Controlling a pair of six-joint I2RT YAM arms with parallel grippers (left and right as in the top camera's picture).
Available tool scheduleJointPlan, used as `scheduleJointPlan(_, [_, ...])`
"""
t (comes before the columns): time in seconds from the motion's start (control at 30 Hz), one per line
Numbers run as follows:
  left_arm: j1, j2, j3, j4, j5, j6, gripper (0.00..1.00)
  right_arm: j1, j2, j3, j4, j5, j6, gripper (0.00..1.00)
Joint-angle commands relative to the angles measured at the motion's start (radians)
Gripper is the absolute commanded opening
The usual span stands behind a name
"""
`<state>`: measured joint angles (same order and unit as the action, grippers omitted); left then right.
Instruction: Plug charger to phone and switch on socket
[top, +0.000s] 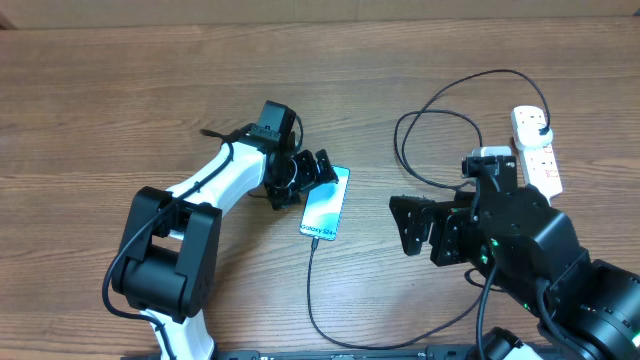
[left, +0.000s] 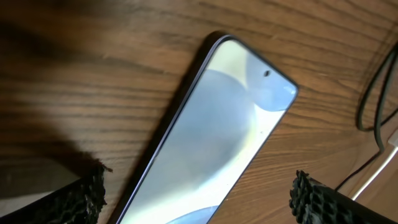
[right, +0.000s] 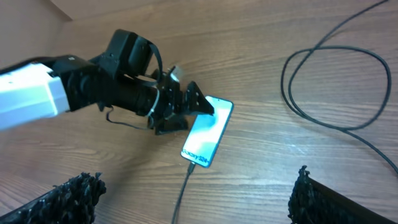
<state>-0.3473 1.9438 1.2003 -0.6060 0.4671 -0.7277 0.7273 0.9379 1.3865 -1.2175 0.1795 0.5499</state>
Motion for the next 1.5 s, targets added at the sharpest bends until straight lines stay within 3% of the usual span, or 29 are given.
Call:
scheduleJointPlan(0.0, [0.001, 0.09, -0.071, -0.052, -0.103, -0.046, 1.0, -0.002, -0.005, -0.001, -0.004, -0.006, 0.003, 1.0])
scheduleJointPlan(0.2, [0.016, 0.089, -0.068, -0.08, -0.076, 0.057, 1.0, -0.002, -0.002, -0.001, -0.008, -0.021, 0.003, 1.0])
scheduleJointPlan(0.37, [0.126, 0.088, 0.031, -0.277, -0.039, 0.174, 1.0, -0.002, 0.007, -0.001, -0.011, -0.013, -0.001, 1.0])
scheduleJointPlan(0.6, [0.294, 0.006, 0.351, -0.632, -0.04, 0.404, 1.0, -0.004, 0.012, -0.001, -0.109, 0.107, 0.012, 0.69])
scheduleJointPlan(0.73, [0.348, -0.133, 0.519, -0.713, -0.054, 0.46, 1.0, -0.026, 0.011, -0.001, -0.269, 0.267, 0.257, 0.57])
scheduleJointPlan(0.87, [0.36, -0.338, 0.61, -0.678, -0.137, 0.458, 1.0, -0.08, 0.011, -0.001, -0.402, 0.395, 0.49, 0.47])
scheduleJointPlan(1.13, [0.358, -0.75, 0.615, -0.701, -0.402, 0.459, 1.0, -0.425, 0.042, -0.001, -0.371, 0.399, 0.541, 0.18])
scheduleJointPlan(1.23, [0.358, -0.87, 0.615, -0.748, -0.463, 0.459, 1.0, -0.602, 0.088, -0.001, -0.272, 0.33, 0.402, 0.12])
scheduleJointPlan(1.33, [0.358, -0.977, 0.615, -0.797, -0.513, 0.459, 1.0, -0.798, 0.182, 0.001, -0.146, 0.124, 0.219, 0.11])
scheduleJointPlan(1.47, [0.358, -1.074, 0.615, -0.867, -0.588, 0.459, 1.0, -1.011, 0.346, 0.01, -0.087, -0.071, 0.122, 0.05])
